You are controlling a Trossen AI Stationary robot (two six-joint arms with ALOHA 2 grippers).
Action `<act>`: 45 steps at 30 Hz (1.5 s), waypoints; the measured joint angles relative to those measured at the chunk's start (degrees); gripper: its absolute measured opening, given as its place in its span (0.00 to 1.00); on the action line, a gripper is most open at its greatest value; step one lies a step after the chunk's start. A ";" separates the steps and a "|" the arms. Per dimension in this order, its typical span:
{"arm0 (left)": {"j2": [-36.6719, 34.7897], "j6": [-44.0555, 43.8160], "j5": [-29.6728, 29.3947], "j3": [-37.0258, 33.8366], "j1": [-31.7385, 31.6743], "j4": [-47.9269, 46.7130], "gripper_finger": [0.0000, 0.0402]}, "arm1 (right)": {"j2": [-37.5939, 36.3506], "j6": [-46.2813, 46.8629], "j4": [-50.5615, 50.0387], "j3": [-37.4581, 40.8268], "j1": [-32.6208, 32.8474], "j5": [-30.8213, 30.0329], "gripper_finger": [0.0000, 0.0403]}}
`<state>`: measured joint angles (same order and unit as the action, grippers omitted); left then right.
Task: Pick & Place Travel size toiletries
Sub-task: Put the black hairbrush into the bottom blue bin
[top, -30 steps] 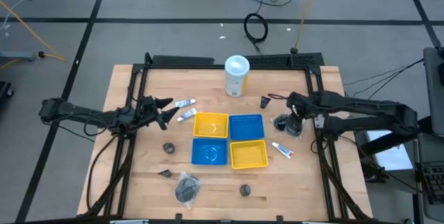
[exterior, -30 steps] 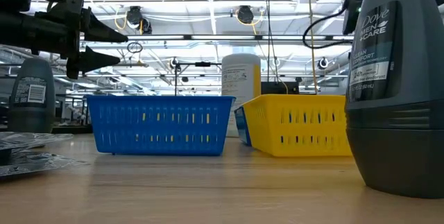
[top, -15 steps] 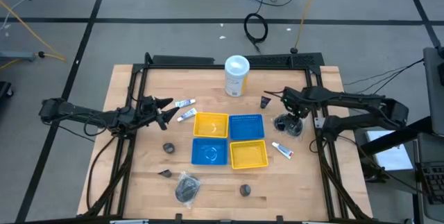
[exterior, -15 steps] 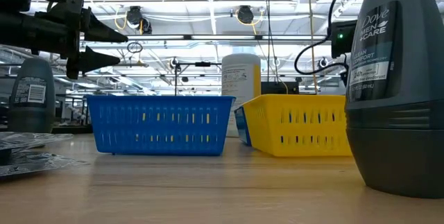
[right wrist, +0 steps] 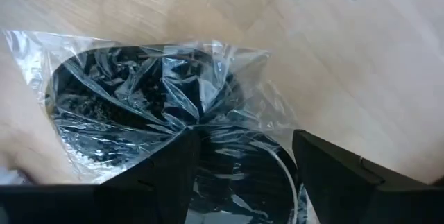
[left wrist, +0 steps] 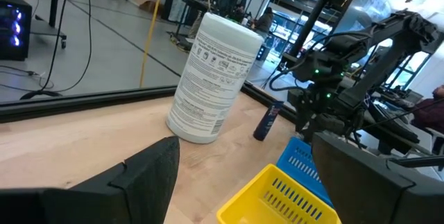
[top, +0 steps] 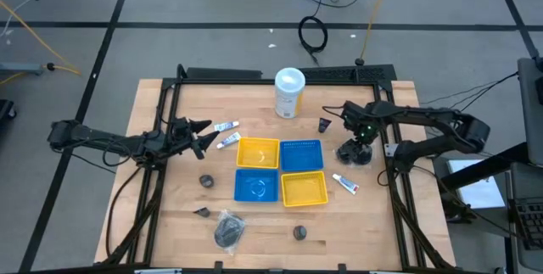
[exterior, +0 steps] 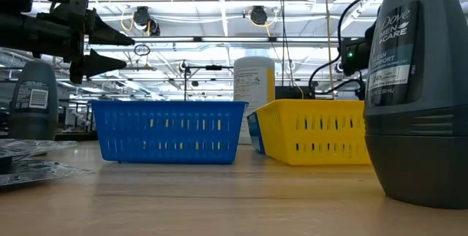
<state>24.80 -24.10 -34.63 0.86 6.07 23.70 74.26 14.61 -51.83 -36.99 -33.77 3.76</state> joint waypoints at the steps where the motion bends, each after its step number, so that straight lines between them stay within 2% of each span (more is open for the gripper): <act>1: 0.01 0.00 0.00 0.01 0.01 0.02 0.81 | 0.27 -0.13 0.05 0.00 -0.08 0.03 0.54; 6: 0.00 0.00 0.00 0.00 0.00 0.02 0.81 | 0.56 -0.35 -0.02 0.06 -0.08 0.47 0.42; 12: 0.00 0.00 0.00 0.00 0.00 0.00 0.81 | 0.56 -0.81 -0.35 0.13 0.01 1.37 0.10; 14: 0.00 0.02 0.00 0.00 0.00 0.00 0.81 | 0.29 -0.94 -0.44 0.16 0.10 1.09 0.03; 22: 0.01 0.11 0.00 0.00 0.01 0.01 0.81 | -3.41 -0.33 -2.95 0.39 0.12 1.04 0.01; 38: 0.00 -0.59 0.02 0.00 0.00 2.38 0.81 | -19.78 3.87 -3.63 0.13 0.16 3.96 0.00; 41: 0.00 -0.63 0.12 0.00 0.01 3.90 0.81 | -22.15 5.97 -3.23 -1.58 1.71 3.90 0.00; 45: 0.00 -0.69 0.31 0.01 0.02 4.61 0.81 | -24.22 7.91 1.61 -5.27 7.03 3.83 0.00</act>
<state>24.80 -24.79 -34.33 0.87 6.08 28.31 50.04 22.52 -50.22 -42.27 -26.74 7.59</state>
